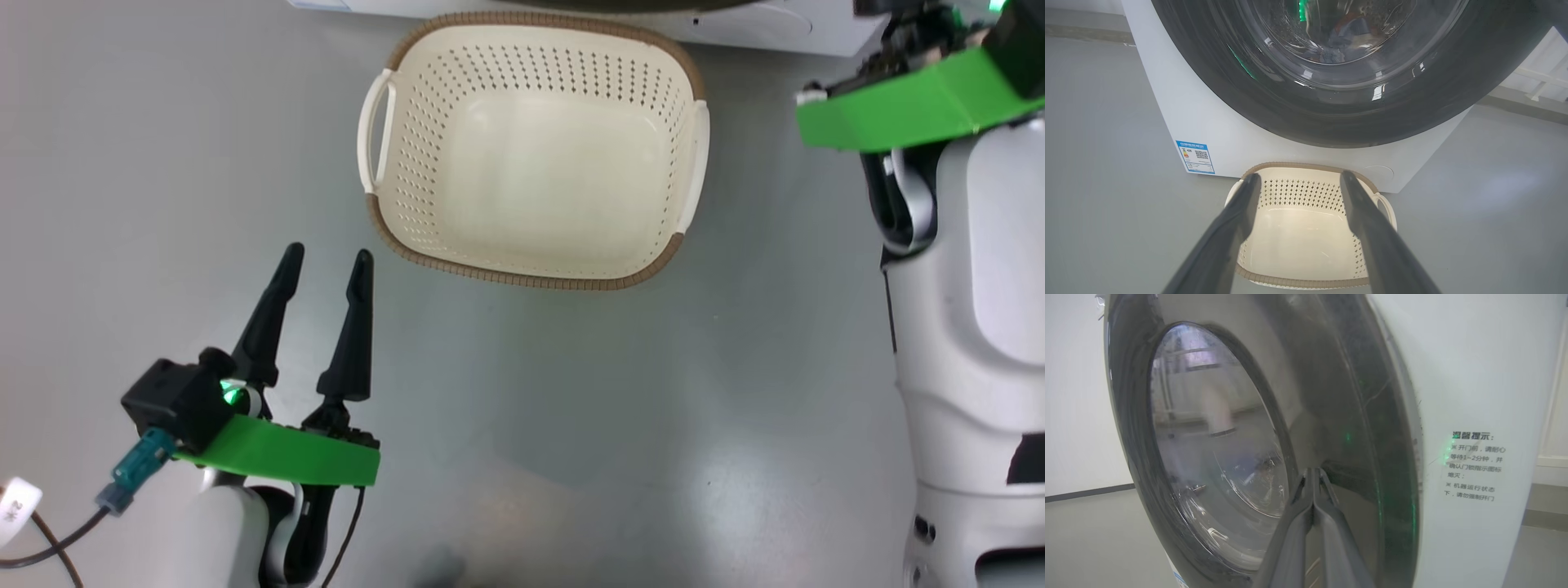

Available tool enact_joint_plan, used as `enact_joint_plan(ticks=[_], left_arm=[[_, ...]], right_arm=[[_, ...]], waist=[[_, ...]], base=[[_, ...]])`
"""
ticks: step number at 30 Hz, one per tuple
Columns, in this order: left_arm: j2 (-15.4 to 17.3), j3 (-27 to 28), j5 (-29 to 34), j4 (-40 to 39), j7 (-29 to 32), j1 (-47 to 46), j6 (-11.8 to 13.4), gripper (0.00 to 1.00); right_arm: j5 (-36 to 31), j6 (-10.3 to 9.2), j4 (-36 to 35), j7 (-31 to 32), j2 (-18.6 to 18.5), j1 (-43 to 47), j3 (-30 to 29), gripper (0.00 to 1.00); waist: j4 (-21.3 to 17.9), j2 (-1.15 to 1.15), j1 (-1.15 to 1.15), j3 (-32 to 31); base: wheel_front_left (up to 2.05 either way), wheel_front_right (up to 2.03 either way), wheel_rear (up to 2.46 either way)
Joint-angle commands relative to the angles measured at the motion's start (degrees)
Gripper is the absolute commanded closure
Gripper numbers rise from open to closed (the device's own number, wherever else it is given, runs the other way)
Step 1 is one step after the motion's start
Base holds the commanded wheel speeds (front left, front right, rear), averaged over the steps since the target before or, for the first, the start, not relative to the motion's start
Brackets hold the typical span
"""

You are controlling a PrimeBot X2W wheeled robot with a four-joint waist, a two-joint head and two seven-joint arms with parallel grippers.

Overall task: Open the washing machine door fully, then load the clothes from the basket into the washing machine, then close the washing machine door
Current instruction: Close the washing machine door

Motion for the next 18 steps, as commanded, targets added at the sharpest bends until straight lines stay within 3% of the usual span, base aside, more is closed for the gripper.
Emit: enact_joint_plan(ticks=[1,18], left_arm=[[1.91,2.2,-0.92,-1.5,-0.36,-0.53,-0.09,0.0],[1.29,0.74,-2.34,-1.61,-0.36,-1.6,-0.09,0.0]], right_arm=[[-0.59,0.07,-0.62,-0.25,1.41,-2.35,1.41,1.0],[-2.5,0.07,4.16,-0.25,1.41,-14.29,0.21,1.0]], waist=[[-0.26,0.0,0.0,1.3],[-0.98,0.0,0.0,4.03]], base=[[0.0,0.0,0.0],[0.0,0.0,0.0]])
